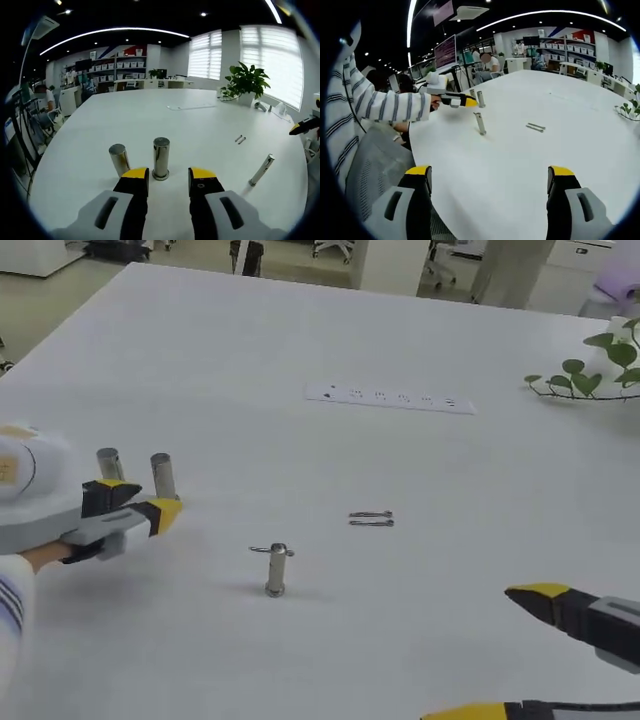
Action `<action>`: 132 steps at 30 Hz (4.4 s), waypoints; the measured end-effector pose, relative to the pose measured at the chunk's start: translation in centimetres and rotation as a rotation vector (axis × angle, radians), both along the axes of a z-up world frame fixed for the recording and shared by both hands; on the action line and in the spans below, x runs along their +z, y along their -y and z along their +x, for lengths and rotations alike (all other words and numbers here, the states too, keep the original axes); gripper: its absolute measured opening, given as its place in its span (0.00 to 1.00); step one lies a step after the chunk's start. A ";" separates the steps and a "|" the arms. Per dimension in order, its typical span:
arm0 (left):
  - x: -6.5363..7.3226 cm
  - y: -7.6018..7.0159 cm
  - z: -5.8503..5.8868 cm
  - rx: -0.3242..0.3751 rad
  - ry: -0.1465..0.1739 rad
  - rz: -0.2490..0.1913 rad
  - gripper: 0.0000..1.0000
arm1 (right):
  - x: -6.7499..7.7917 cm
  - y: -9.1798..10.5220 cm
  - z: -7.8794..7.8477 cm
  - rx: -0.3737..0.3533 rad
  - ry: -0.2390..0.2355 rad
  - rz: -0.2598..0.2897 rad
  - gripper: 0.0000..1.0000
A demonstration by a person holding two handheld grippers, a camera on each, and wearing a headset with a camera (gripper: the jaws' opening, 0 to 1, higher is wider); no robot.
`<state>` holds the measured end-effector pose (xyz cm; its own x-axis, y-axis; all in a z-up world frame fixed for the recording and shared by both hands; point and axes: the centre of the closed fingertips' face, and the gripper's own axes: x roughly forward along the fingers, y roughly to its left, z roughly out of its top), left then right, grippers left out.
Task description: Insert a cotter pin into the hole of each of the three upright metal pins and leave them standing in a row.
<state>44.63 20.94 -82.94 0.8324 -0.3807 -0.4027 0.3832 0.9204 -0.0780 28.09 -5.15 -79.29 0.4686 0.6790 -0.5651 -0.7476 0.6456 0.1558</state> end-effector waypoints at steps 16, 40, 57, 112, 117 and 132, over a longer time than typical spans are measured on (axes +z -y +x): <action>-0.7 0.0 2.6 0.027 0.016 0.013 0.26 | 0.0 0.5 -0.2 -0.032 -0.009 -0.019 0.97; -1.1 -0.3 2.7 0.078 0.018 0.074 0.11 | -0.6 1.4 -0.5 -0.055 -0.027 -0.013 0.97; -0.9 -0.2 1.8 0.068 -0.012 0.121 0.11 | -0.8 2.2 0.2 -0.050 -0.033 -0.015 0.97; 2.9 8.1 -11.8 -0.110 -0.068 0.104 0.11 | 0.1 1.6 -1.5 -0.003 0.030 0.046 0.96; 2.8 9.6 -12.2 -0.139 -0.065 0.102 0.11 | 0.3 1.7 -1.6 -0.006 0.040 0.042 0.96; 1.5 14.7 -12.2 -0.248 -0.091 0.100 0.11 | 0.1 2.0 -1.7 -0.029 0.045 0.043 0.96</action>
